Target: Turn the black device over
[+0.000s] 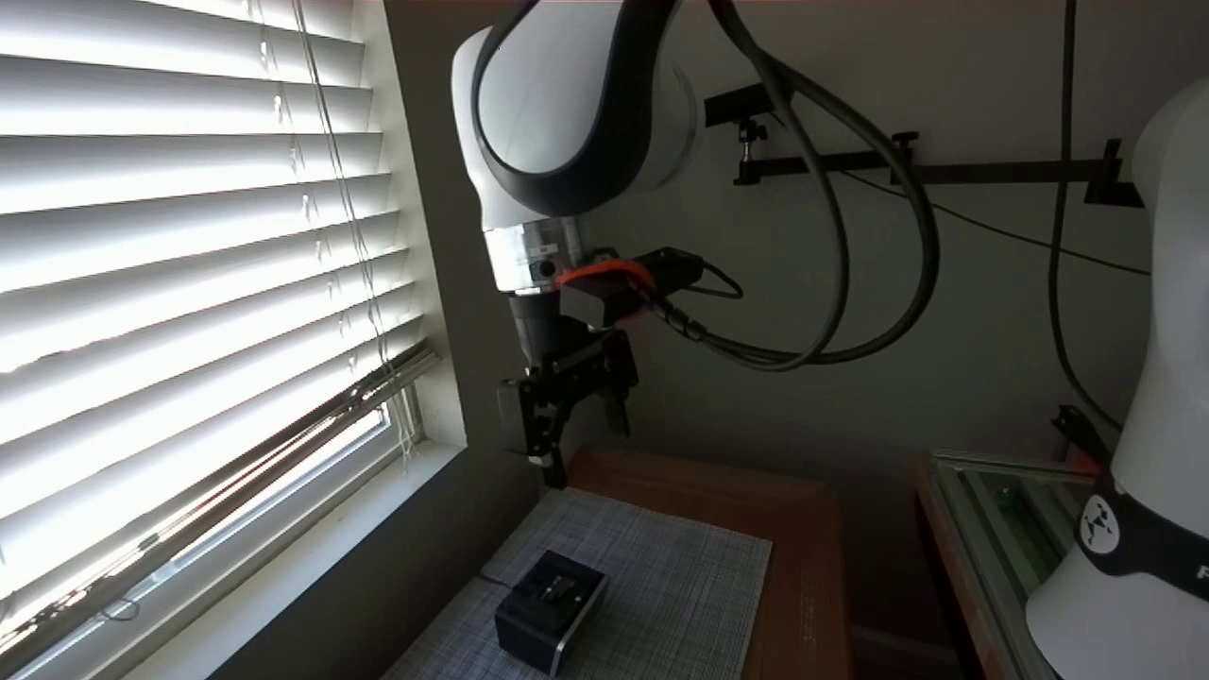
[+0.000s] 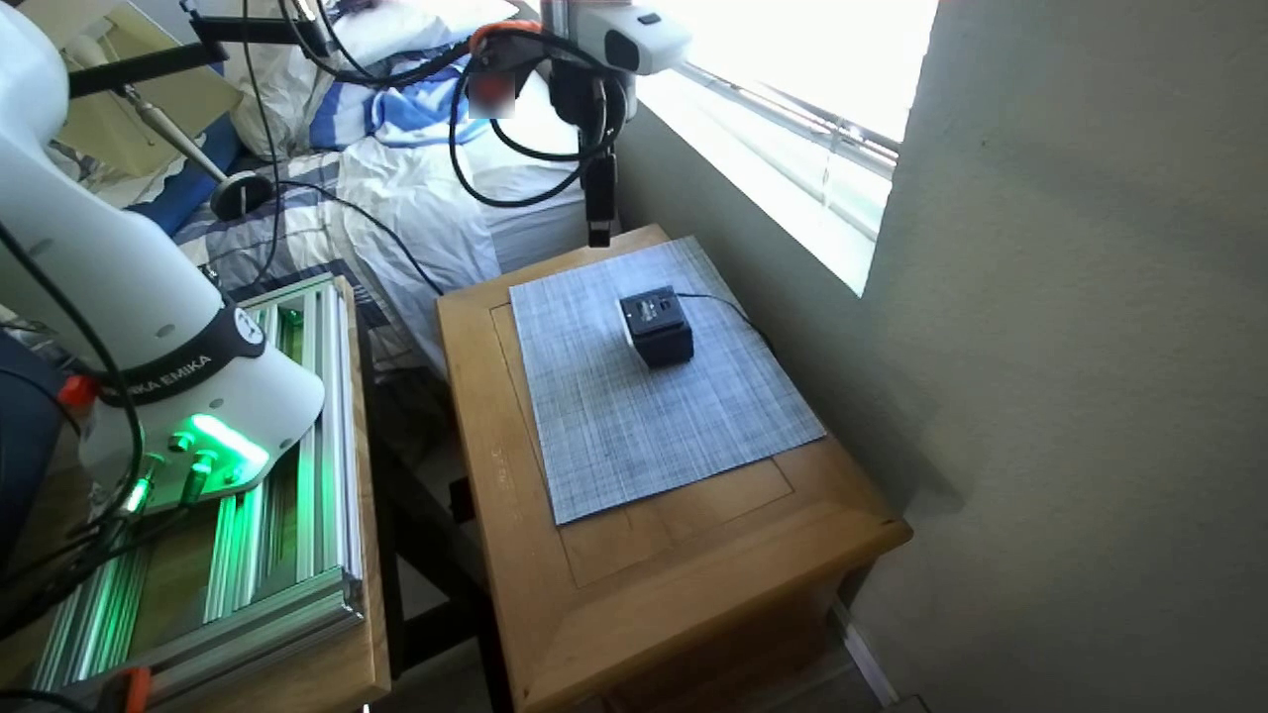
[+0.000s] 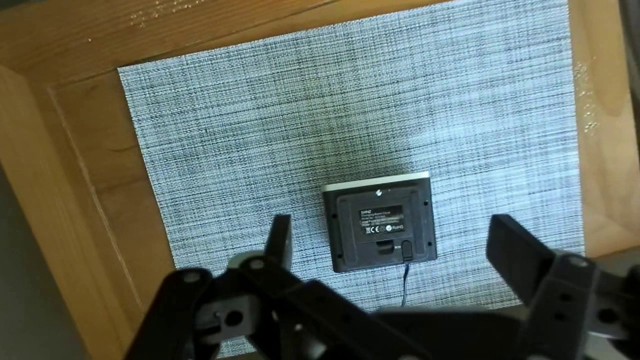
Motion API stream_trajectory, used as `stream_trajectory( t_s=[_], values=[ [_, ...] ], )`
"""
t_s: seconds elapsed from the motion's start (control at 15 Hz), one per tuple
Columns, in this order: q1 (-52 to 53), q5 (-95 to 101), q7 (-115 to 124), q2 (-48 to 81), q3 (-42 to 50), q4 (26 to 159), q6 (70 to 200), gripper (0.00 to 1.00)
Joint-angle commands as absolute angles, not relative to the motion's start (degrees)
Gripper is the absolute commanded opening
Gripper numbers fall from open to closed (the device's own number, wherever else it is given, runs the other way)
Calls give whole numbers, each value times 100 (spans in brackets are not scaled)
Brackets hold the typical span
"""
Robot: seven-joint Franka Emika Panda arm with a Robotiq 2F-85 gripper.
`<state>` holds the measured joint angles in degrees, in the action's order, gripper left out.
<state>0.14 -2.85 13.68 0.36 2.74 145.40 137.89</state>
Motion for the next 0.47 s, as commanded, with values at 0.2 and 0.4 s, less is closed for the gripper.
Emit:
stream_trajectory(
  t_s=[0.2, 0.4],
  values=[
    [-42, -286, 1312, -51, 215, 14594, 13774, 100],
    [-42, -286, 1308, -51, 214, 14603, 13774, 100]
  ],
)
